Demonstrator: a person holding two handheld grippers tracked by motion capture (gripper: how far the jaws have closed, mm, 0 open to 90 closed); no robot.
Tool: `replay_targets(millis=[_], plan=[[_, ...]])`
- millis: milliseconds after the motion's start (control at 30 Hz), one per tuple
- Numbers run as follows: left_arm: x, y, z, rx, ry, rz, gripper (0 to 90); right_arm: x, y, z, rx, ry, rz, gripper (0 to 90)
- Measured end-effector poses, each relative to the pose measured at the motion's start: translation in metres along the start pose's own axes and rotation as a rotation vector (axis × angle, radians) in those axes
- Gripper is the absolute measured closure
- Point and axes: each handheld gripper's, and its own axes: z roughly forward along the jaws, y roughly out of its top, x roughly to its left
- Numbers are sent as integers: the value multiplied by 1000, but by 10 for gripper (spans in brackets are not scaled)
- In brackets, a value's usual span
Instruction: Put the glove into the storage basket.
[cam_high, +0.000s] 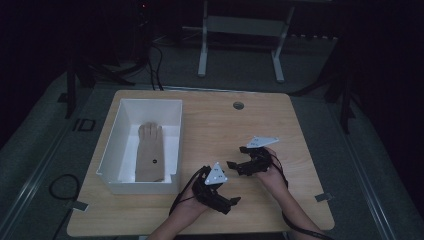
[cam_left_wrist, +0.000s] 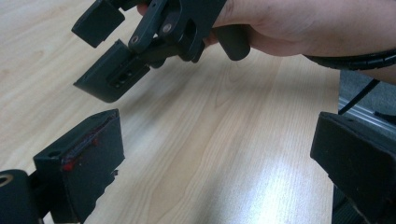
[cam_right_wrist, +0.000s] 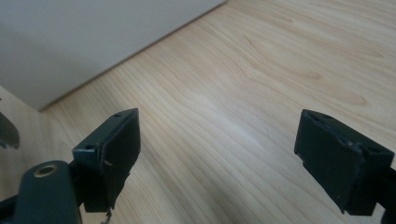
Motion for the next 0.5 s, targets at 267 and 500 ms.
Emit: replay_targets(millis=[267,500], plan=[[-1,-18,15,26,-49,-3,31,-5,-19,1,15,-14,9,144],[-1,-29,20,31,-38,11,31,-4,-32,1,22,-29,-26,145]])
